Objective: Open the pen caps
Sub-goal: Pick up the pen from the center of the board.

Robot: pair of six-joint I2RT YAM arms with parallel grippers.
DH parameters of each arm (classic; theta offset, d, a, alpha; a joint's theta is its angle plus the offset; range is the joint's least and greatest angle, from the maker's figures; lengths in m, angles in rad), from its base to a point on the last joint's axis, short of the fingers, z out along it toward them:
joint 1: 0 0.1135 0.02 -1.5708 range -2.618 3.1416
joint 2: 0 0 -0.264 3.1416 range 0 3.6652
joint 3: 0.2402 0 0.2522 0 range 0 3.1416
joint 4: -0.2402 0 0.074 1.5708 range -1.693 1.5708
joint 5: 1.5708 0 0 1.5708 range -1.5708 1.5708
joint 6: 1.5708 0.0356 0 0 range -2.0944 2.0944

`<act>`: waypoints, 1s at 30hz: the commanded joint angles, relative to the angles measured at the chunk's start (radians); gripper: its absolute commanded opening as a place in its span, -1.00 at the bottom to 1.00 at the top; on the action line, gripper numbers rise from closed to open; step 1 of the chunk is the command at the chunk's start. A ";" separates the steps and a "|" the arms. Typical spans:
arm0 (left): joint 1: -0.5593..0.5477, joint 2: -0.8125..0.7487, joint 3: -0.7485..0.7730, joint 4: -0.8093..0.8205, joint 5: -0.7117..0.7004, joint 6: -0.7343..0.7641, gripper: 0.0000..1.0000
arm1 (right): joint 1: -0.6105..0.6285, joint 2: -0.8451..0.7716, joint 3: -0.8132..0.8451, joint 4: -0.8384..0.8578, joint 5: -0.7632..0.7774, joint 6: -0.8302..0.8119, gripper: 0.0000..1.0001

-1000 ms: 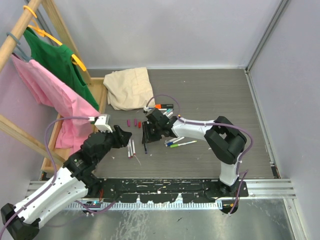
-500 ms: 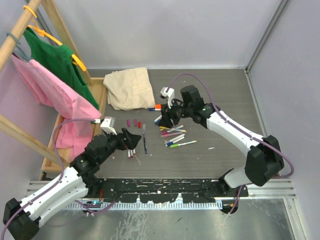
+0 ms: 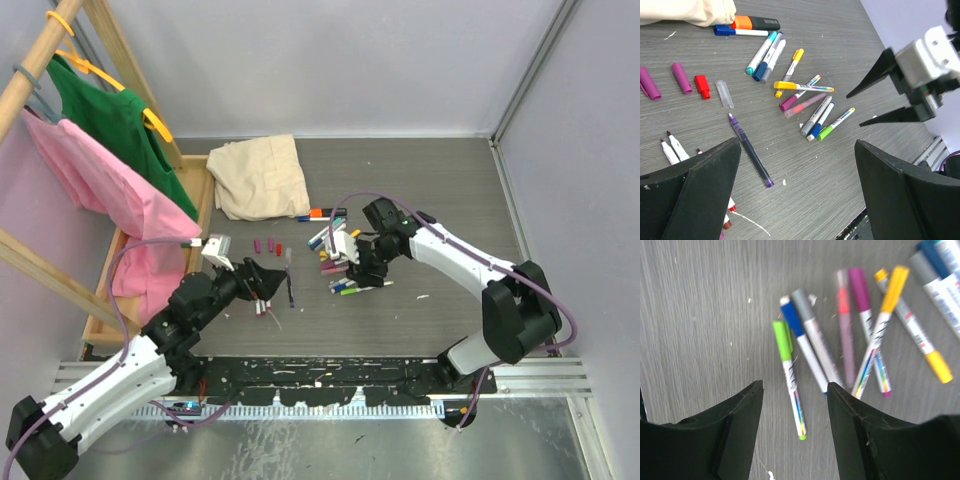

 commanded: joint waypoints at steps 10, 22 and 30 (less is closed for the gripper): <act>-0.001 -0.037 -0.027 0.083 -0.012 -0.008 0.96 | -0.005 0.055 -0.097 0.037 0.142 -0.195 0.11; -0.002 -0.003 -0.042 0.135 0.007 -0.033 0.96 | 0.025 0.096 -0.108 0.040 0.166 -0.197 -0.13; -0.002 -0.029 -0.047 0.121 -0.003 -0.031 0.96 | 0.050 0.130 -0.111 0.048 0.200 -0.187 -0.25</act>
